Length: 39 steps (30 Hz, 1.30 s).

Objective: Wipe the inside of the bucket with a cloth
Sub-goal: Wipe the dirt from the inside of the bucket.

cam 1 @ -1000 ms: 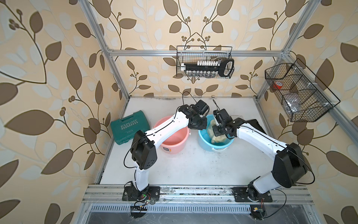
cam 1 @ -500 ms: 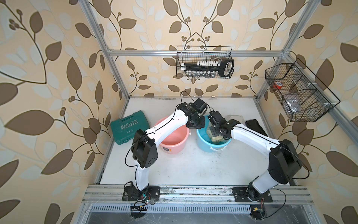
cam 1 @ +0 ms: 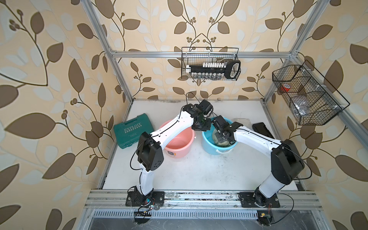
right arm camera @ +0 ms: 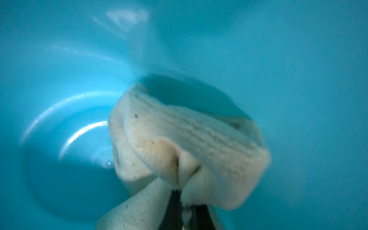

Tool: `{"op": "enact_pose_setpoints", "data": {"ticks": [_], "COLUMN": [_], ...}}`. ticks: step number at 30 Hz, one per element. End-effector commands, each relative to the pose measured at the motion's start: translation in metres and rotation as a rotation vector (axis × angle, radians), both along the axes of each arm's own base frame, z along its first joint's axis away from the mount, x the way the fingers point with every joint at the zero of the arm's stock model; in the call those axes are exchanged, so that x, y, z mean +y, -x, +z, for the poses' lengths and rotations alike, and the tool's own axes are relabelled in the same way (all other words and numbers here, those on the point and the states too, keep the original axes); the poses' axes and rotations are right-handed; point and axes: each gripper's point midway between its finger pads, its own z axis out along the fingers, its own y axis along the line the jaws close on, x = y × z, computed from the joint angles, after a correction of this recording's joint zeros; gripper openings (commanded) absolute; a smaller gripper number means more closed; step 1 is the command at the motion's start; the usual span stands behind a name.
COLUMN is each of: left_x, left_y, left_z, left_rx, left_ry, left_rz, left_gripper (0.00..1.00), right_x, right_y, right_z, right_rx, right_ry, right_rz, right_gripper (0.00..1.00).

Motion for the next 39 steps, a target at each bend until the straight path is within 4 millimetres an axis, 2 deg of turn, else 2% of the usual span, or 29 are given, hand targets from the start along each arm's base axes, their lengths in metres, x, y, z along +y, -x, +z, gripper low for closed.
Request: {"op": "enact_pose_setpoints", "data": {"ticks": [1,4,8,14,20,21,25,29,35,39], "left_x": [-0.007,-0.007,-0.007,-0.005,-0.007,-0.008,-0.009,-0.009,-0.004,-0.002], "left_y": [0.009,0.014,0.018,0.017,0.012,0.010,0.007,0.006,0.001,0.000], "left_z": [0.017,0.018,0.017,0.010,0.005,0.006,0.002,0.003,0.007,0.007], "left_rx": [-0.006,0.000,0.012,0.020,0.017,0.012,0.008,-0.003,-0.032,-0.042], "left_ry": [0.066,0.081,0.092,0.074,0.066,0.069,0.059,0.057,0.031,0.021], "left_rz": [-0.040,-0.044,-0.045,-0.037,-0.029,-0.029,-0.032,-0.032,-0.025,-0.021], "left_gripper": [0.00,0.00,0.00,0.00,0.00,0.00,0.00,0.00,0.00,0.00], "right_x": [-0.006,-0.009,-0.014,-0.020,-0.004,-0.001,0.023,0.047,0.090,0.102], "right_y": [-0.014,-0.021,-0.025,-0.021,-0.005,-0.004,-0.001,0.000,0.011,0.017], "right_z": [-0.004,-0.017,-0.035,-0.071,-0.110,-0.112,-0.111,-0.098,-0.057,-0.026], "right_rx": [-0.015,0.000,0.034,0.137,0.279,0.289,0.346,0.373,0.417,0.433], "right_ry": [0.070,0.093,0.039,-0.043,-0.182,-0.187,-0.325,-0.452,-0.756,-0.930], "right_rz": [-0.061,-0.100,-0.168,-0.239,-0.250,-0.249,-0.221,-0.164,-0.033,0.020], "right_gripper": [0.00,0.00,0.00,0.00,0.00,0.00,0.00,0.00,0.00,0.00]}}
